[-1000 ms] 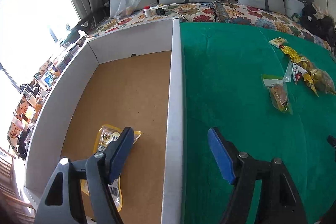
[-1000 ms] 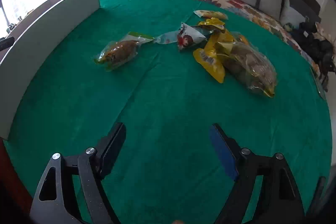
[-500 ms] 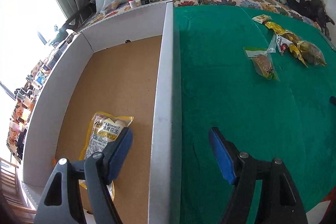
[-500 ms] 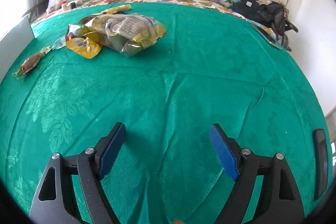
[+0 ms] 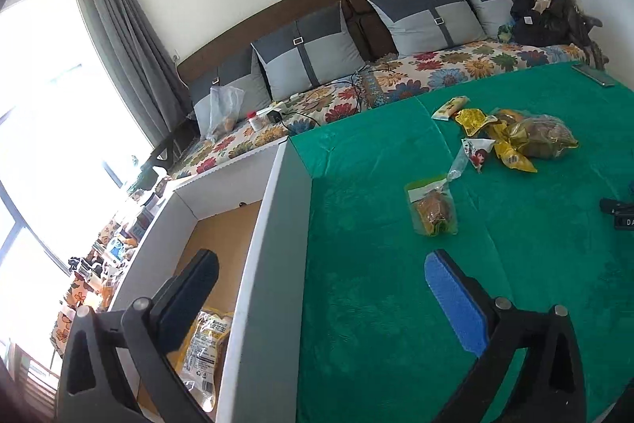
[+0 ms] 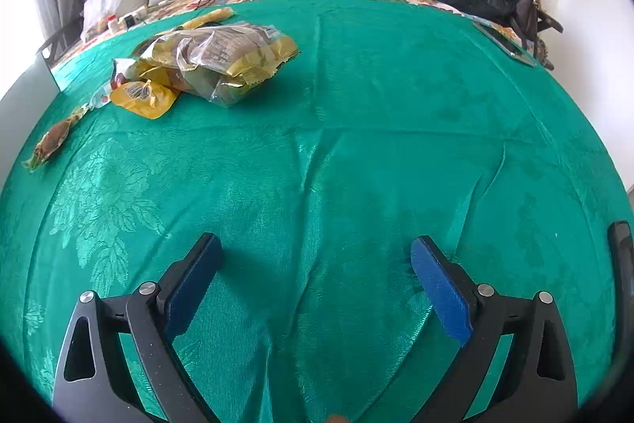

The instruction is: Organize snacks

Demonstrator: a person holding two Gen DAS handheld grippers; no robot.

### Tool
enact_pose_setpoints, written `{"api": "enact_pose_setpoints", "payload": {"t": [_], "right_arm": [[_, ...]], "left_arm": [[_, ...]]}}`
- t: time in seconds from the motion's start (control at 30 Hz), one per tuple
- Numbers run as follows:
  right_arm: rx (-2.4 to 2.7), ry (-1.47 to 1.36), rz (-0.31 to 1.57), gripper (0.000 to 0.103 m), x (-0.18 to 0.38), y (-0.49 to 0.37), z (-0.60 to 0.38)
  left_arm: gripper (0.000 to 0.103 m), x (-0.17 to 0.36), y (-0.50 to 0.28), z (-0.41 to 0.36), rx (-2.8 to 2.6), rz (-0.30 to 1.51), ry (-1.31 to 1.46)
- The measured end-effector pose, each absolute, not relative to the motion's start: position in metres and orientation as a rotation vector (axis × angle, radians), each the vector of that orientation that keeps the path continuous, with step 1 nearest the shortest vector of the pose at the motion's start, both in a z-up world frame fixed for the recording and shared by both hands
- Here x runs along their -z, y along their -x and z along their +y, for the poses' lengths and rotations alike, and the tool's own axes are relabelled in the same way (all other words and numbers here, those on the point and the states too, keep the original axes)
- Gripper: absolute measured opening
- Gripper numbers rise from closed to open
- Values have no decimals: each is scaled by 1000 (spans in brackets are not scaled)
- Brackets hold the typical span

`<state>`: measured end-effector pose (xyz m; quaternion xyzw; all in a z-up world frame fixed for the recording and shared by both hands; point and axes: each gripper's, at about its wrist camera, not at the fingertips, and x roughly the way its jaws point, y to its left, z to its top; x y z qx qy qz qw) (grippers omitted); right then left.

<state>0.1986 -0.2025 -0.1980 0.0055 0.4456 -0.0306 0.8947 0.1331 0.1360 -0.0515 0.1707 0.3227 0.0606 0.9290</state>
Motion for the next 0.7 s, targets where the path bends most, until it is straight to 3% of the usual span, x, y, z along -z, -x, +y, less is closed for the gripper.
{"api": "enact_pose_setpoints", "payload": {"t": [0.37,0.7], "right_arm": [[62,-12,924,98,198,-199,-203],[62,-12,924,99,198,-199,-203]], "left_arm": [[103,185,-188,44,48,1037,-143],[103,195,-212,37,-15,952,13]]}}
